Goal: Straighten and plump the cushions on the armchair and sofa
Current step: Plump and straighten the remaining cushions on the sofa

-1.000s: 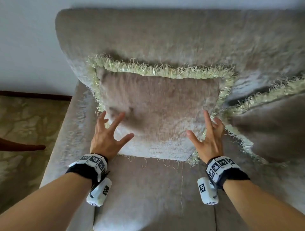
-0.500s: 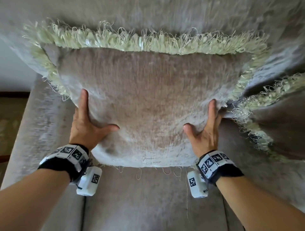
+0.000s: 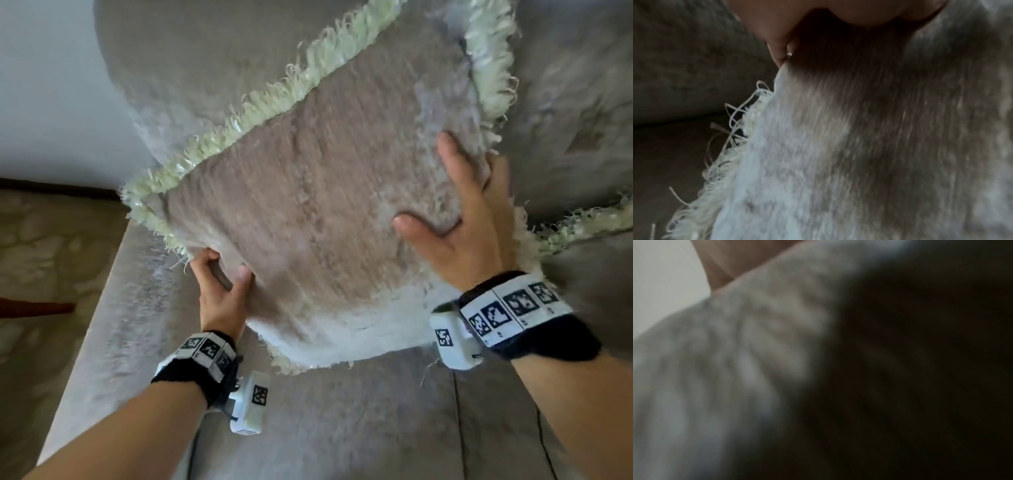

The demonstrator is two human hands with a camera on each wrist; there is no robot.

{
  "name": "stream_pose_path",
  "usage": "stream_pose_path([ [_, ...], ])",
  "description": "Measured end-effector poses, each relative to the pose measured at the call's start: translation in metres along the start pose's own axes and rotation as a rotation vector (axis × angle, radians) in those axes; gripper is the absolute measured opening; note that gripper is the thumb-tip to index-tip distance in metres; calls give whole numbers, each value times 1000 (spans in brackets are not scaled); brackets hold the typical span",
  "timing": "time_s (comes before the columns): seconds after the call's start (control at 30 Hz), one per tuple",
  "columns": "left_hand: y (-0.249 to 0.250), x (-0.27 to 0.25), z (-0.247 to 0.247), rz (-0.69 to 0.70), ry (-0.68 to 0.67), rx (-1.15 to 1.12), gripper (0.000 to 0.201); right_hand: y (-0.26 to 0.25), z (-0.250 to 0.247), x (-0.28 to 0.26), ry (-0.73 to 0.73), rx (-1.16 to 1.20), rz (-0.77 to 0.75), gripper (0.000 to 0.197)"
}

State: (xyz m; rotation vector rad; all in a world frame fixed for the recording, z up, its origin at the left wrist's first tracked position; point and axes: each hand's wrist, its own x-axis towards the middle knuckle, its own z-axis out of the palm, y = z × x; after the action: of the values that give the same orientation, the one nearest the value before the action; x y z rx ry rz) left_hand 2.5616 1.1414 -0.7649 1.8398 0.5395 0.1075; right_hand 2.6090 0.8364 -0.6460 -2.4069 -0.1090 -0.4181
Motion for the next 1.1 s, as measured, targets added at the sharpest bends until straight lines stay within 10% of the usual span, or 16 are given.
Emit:
stream_pose_path([
  [0.43, -23, 7, 57, -336, 176, -218, 20, 1, 21, 59, -147, -226, -257, 86],
  [0.83, -2, 14, 49, -429, 298, -68, 61, 11, 15, 31, -53, -294, -240, 78],
  [0.97, 43, 11, 29, -222, 326, 25, 34, -6, -1, 17, 32, -367, -215, 52],
  [1.1, 103, 5, 0, 107, 131, 183, 11, -37, -23, 9, -254, -395, -177, 43],
])
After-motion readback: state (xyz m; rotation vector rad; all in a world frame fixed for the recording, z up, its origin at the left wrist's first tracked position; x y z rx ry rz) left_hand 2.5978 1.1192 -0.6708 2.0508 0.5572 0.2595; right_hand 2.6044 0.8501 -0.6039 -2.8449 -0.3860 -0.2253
